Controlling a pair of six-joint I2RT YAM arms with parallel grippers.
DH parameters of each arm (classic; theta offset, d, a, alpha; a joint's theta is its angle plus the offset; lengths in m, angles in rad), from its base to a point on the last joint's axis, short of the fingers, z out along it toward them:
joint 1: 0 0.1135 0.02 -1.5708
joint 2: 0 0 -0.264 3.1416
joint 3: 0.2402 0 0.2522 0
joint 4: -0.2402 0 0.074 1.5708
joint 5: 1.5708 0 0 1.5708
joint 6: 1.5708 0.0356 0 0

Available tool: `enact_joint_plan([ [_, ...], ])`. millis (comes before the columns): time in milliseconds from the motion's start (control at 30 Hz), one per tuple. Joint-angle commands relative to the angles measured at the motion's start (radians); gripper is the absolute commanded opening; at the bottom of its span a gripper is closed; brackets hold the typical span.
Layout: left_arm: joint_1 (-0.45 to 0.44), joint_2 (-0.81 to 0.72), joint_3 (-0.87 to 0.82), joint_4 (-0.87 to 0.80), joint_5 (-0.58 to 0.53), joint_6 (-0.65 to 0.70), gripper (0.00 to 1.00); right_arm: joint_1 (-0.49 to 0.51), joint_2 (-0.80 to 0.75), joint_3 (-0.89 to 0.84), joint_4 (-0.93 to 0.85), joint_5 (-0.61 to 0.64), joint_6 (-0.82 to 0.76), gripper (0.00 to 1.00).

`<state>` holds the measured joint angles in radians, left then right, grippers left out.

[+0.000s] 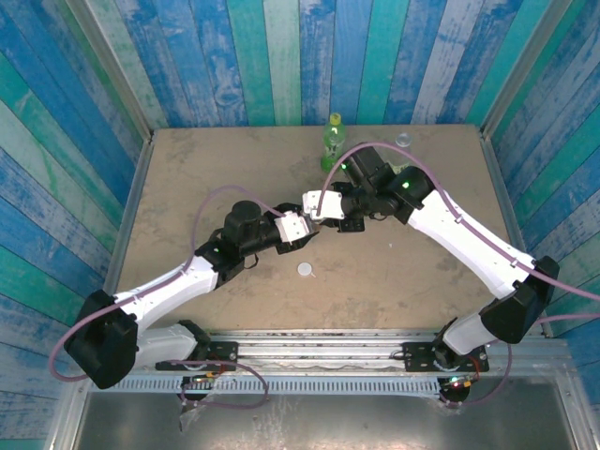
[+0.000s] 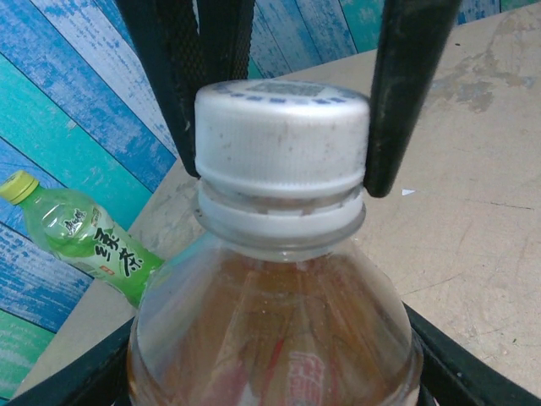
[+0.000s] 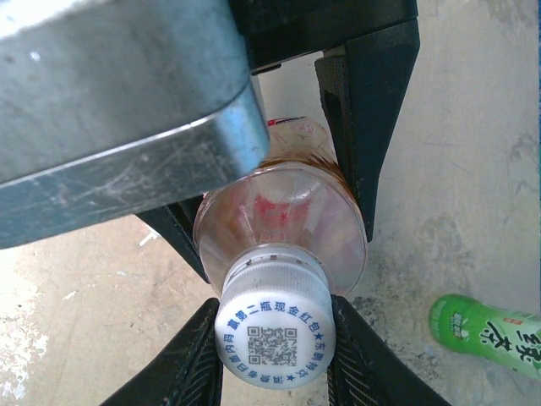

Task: Screw on the bottle caps

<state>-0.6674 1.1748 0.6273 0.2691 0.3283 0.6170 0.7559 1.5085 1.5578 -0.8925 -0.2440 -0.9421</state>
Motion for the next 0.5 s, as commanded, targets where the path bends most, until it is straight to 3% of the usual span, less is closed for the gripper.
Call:
enact_joint_plan([
  [0, -0.003, 0.012, 0.034, 0.034, -0.020, 0.000, 0.48, 0.000, -0.007, 0.022, -0.022, -0.025, 0.039, 0.28],
  [167, -0.003, 0.043, 0.035, 0.121, -0.082, -0.011, 0.48, -0.002, -0.018, 0.016, 0.048, -0.056, 0.321, 0.24],
  [300, -0.003, 0.100, 0.068, 0.143, -0.089, 0.005, 0.49, -0.003, -0.034, -0.009, 0.146, -0.052, 0.713, 0.25],
  [467, -0.003, 0.134, 0.083, 0.161, -0.087, 0.014, 0.49, -0.003, -0.093, -0.125, 0.332, -0.023, 1.270, 0.14],
])
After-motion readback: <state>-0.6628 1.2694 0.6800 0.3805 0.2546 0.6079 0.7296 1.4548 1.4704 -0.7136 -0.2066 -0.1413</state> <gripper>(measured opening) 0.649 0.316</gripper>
